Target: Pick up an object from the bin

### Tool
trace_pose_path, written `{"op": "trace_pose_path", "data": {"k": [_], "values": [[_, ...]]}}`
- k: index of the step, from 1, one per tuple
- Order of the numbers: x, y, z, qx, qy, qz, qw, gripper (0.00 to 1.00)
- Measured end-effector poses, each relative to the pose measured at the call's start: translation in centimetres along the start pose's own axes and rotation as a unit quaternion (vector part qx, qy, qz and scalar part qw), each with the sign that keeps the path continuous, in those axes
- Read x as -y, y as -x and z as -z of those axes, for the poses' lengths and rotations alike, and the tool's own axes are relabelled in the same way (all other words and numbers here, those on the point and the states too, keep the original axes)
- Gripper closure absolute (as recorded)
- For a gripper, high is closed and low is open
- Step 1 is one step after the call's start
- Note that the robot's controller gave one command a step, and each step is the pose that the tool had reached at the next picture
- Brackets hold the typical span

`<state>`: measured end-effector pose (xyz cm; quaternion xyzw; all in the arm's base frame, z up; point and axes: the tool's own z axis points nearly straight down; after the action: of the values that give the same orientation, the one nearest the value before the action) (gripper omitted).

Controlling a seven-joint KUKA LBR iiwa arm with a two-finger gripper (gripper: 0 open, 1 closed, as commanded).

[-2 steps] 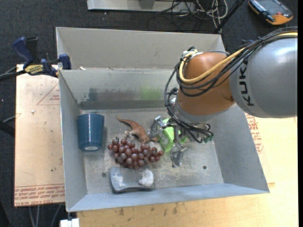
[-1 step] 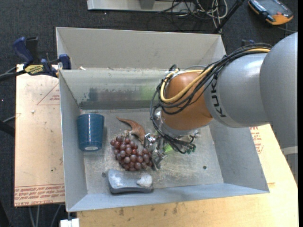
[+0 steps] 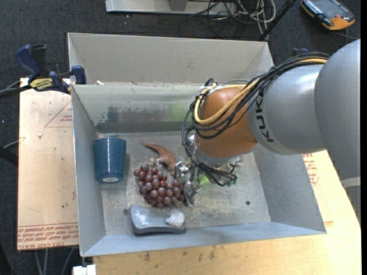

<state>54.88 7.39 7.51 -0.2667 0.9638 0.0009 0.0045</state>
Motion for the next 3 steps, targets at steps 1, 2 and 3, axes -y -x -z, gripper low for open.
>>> {"op": "trace_pose_path", "data": {"k": [1,2,3], "values": [[-0.3,0.1,3.8,-0.006,0.002,-0.006,1.0,1.0],[0.2,-0.1,7.8,-0.0039,0.001,-0.016,0.9999,1.0],[0.8,-1.0,12.1,-0.005,0.001,-0.01,0.9999,1.0]]}}
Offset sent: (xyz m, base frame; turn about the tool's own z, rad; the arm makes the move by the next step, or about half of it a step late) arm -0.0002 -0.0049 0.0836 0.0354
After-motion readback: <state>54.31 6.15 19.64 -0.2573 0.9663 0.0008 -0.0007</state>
